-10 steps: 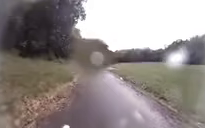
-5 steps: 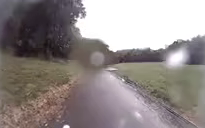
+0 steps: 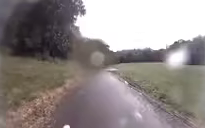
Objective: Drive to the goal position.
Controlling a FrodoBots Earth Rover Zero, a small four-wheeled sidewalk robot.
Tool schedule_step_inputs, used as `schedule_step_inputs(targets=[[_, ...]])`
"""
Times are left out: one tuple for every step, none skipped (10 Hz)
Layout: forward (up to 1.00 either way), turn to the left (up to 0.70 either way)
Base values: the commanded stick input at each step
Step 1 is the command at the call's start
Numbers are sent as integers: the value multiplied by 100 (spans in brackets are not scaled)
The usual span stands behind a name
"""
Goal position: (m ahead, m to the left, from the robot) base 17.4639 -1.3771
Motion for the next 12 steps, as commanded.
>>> schedule_step_inputs(targets=[[70,26],[70,1],[70,0],[70,0],[70,0],[70,0],[70,0],[70,0],[70,0],[70,0],[70,0],[70,0]])
